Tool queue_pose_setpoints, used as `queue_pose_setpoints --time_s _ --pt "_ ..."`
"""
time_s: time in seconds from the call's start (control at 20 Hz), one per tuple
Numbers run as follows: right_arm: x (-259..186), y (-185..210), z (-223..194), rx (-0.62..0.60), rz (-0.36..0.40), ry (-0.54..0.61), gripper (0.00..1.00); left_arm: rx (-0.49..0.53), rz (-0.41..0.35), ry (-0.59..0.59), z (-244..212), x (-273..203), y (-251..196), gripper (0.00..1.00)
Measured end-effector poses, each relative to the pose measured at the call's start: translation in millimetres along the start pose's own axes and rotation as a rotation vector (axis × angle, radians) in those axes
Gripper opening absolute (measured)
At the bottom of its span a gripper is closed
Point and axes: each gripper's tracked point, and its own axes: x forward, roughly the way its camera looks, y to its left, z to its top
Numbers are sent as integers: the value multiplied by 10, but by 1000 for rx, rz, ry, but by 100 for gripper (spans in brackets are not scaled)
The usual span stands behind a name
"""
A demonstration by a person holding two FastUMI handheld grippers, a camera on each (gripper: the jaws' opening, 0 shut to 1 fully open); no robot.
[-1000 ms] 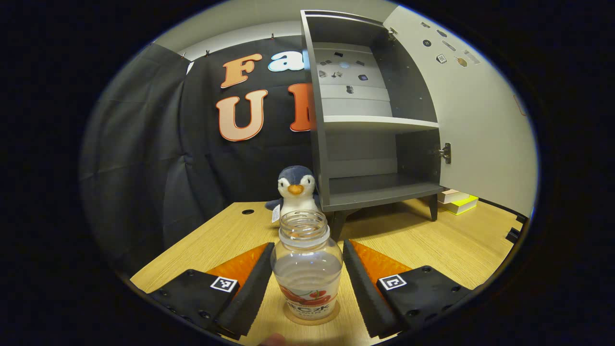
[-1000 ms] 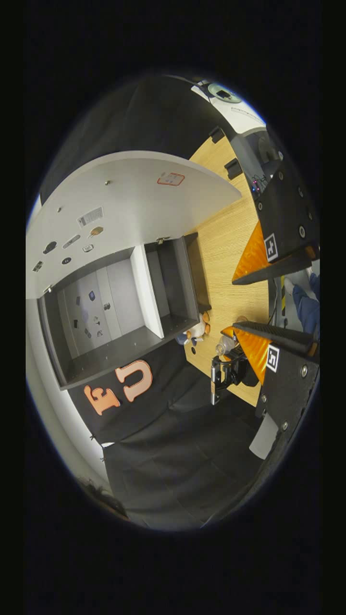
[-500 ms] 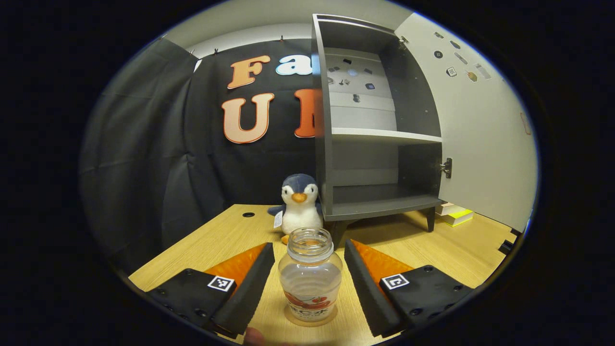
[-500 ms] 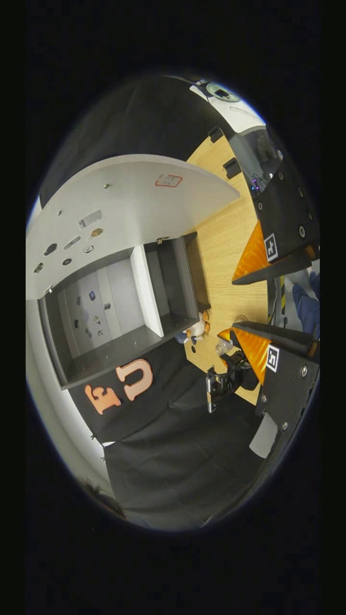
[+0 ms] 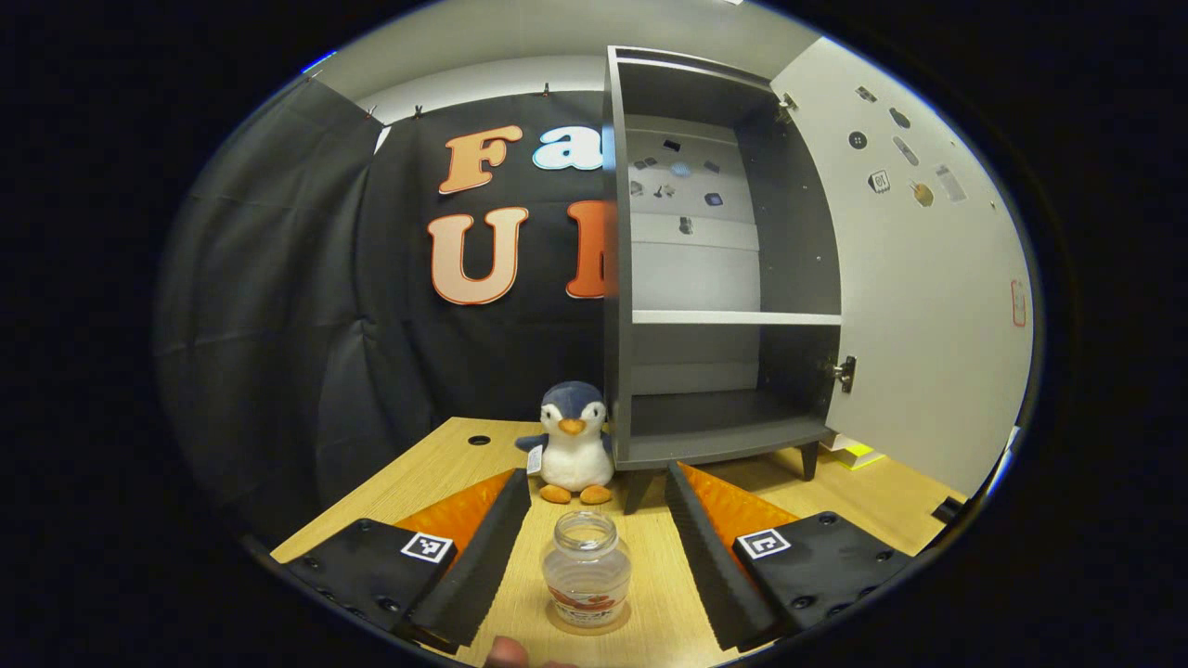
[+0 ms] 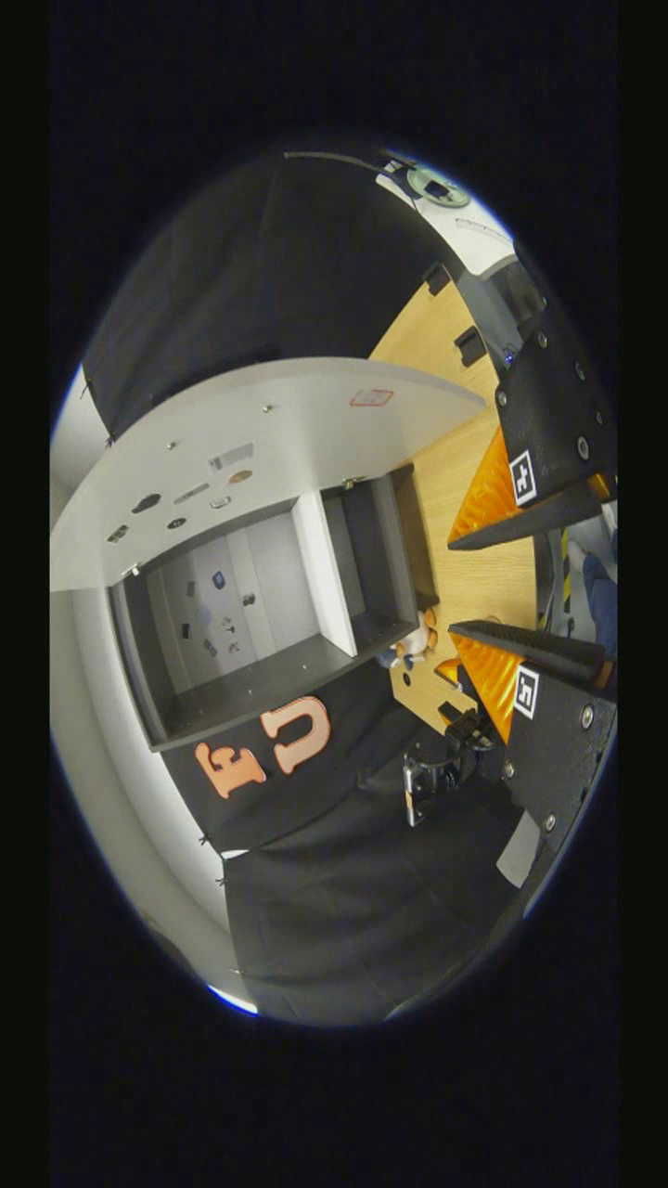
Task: Open the cabinet door with the right hand, grasp the bottle in the cabinet with the left hand and place it on the coaster, then close the cabinet door with the right hand.
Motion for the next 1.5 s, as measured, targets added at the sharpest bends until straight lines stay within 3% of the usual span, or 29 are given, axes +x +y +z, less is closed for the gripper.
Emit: queue_pose_setpoints --time_s 0.2,0.45,0.55,0.6,0.65,0.75,1.0,1.15,1.2,1.25,1.5 --pt "-191 -247 371 7 -25 -107 48 3 -6 -8 387 -82 -50 96" --pt "-379 -700 803 -68 -74 -197 49 -77 -28 7 781 -196 -100 95" --pt "-359 -938 983 -72 -91 -231 50 -90 -30 5 921 -241 -83 95" --pt "-346 -1066 1052 -77 -100 -244 55 -80 -28 -1 978 -261 -61 95" --pt "-338 -1203 1128 -84 -110 -258 50 -66 -25 -10 1045 -282 -37 95" --pt "-263 -1404 1234 -94 -118 -268 55 -42 -11 -15 1099 -307 27 95" --pt "21 -1833 1424 -109 -149 -273 50 -37 8 -12 1205 -289 82 95" --pt "199 -1783 1460 -98 -112 -279 50 -16 15 -27 1269 -278 61 95" --pt "269 -1750 1448 -95 -93 -273 54 -15 13 -24 1255 -272 38 95" --pt "332 -1755 1406 -98 -90 -265 50 -14 15 -15 1242 -258 25 95" --pt "372 -1710 1369 -116 -62 -264 50 -13 30 -3 1272 -187 35 95"
